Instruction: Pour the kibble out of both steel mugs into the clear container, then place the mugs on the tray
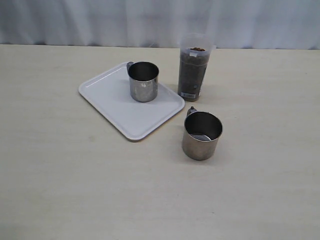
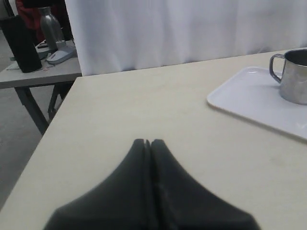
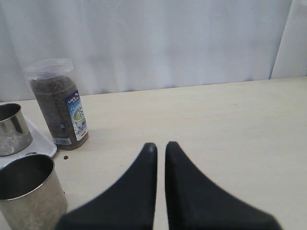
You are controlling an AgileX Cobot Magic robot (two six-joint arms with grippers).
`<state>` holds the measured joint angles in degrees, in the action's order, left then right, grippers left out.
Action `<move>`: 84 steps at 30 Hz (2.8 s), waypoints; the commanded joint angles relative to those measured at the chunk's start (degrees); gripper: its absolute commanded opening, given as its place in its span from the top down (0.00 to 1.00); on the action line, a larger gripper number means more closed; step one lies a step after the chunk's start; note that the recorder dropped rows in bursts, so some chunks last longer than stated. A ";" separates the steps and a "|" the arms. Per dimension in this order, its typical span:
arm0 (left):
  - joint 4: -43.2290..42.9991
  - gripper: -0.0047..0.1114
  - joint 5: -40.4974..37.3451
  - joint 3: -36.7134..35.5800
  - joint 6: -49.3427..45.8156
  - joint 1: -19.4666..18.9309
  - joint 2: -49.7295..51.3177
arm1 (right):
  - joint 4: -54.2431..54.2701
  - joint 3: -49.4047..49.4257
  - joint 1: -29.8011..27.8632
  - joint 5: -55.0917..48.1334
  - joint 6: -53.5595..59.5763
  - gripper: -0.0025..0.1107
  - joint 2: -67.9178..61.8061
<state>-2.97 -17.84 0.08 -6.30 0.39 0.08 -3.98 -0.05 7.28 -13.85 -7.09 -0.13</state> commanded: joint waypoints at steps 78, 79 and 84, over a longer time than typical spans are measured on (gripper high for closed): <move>2.08 0.96 7.12 -0.08 7.25 -6.38 -0.08 | 0.12 0.05 0.18 0.20 0.00 0.94 0.13; 2.08 0.96 7.12 -0.08 7.25 -6.38 -0.08 | 0.12 0.05 0.18 0.20 0.00 0.94 0.13; 2.08 0.96 7.12 -0.08 7.25 -6.38 -0.08 | 0.12 0.05 0.18 0.20 0.00 0.94 0.13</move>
<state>-0.88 -10.75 0.08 0.33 -5.92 0.08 -3.98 -0.05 7.28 -13.85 -7.09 -0.13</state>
